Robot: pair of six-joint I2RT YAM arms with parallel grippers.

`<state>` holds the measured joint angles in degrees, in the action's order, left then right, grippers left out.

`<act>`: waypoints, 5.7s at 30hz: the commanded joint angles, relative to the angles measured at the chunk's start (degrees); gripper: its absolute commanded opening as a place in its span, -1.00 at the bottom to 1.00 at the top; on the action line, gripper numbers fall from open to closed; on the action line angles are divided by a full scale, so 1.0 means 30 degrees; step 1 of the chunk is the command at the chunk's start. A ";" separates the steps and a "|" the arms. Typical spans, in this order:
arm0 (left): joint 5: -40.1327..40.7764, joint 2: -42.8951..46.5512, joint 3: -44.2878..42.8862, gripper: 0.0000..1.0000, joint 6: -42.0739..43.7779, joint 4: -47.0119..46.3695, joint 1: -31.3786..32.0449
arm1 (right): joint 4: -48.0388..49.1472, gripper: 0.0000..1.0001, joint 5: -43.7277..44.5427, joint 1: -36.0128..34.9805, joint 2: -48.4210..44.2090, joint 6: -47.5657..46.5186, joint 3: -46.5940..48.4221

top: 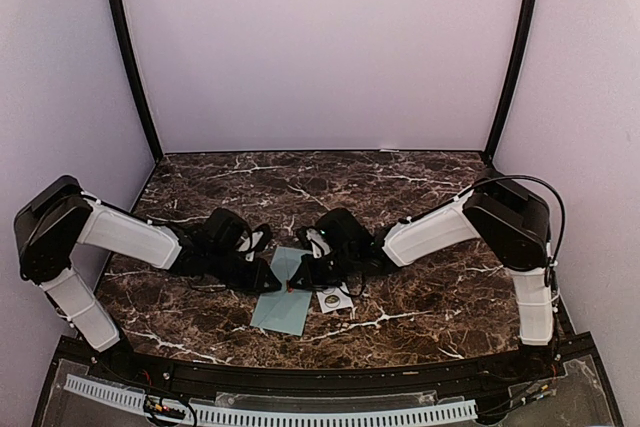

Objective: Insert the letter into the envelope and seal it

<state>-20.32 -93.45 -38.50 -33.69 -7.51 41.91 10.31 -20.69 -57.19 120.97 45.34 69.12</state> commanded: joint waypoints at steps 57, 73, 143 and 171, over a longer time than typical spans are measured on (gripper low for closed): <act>0.0537 -0.1678 0.0207 -0.88 0.0010 -0.0148 0.0115 | -0.1588 -1.00 0.1621 0.0137 -0.0401 0.0198 0.0543; 0.0704 -0.1667 0.0316 -0.47 -0.0387 -0.0339 0.0122 | -0.1765 -1.00 0.1718 0.0172 -0.0231 0.0179 0.0633; 0.2993 -0.5292 -0.1577 -0.83 0.0152 0.3557 0.0306 | -0.2011 -0.43 0.3589 0.0207 -0.1515 -0.0067 -0.0053; 0.3035 -0.5370 -0.1872 -0.93 0.0215 0.3700 0.0577 | -0.4778 -0.30 0.6808 -0.0158 -0.2415 -0.3785 0.0487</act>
<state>-17.26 -103.57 -47.24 -34.09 -10.41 43.05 -2.72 -1.63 -57.08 114.65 36.99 69.52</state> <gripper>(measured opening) 0.040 0.353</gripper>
